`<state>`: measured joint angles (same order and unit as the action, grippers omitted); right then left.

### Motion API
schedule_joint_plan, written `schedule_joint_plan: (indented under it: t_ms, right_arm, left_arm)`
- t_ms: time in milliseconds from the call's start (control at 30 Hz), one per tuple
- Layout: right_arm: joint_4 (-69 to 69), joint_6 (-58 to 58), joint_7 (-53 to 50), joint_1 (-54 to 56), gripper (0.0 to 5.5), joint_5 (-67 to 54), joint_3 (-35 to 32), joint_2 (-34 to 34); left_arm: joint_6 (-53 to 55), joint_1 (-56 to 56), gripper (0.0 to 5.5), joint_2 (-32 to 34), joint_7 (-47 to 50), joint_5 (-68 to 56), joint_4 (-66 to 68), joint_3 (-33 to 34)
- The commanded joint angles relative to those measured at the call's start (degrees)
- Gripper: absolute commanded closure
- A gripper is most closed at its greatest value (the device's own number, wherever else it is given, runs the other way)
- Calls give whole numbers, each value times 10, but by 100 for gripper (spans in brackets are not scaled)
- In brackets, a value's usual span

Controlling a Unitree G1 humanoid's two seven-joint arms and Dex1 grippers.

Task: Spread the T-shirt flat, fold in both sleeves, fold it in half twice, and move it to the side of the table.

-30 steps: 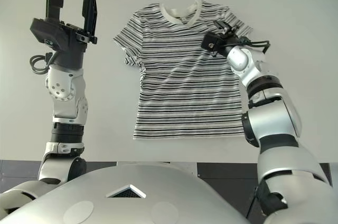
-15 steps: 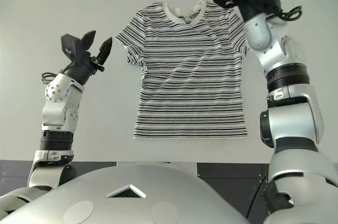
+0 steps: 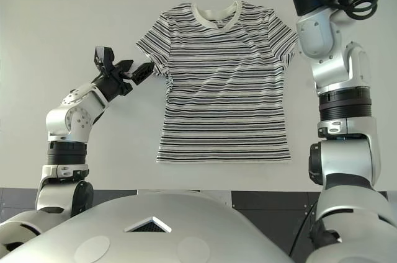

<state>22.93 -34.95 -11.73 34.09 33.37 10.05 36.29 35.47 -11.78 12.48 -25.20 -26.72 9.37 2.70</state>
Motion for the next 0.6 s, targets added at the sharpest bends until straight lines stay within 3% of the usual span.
schedule_joint_plan:
  t_ms: [33,200,600]
  right_arm:
    - [-10,6,13,-10,306,-5,-6,-5]
    - [-13,10,19,-17,306,-4,-5,-9]
    - [-20,10,31,-23,306,-7,-8,-13]
  left_arm:
    - [32,-11,86,-7,1,0,29,1]
    - [35,-31,112,-22,-1,3,61,2]
    - [31,-49,319,-41,-10,16,103,-13]
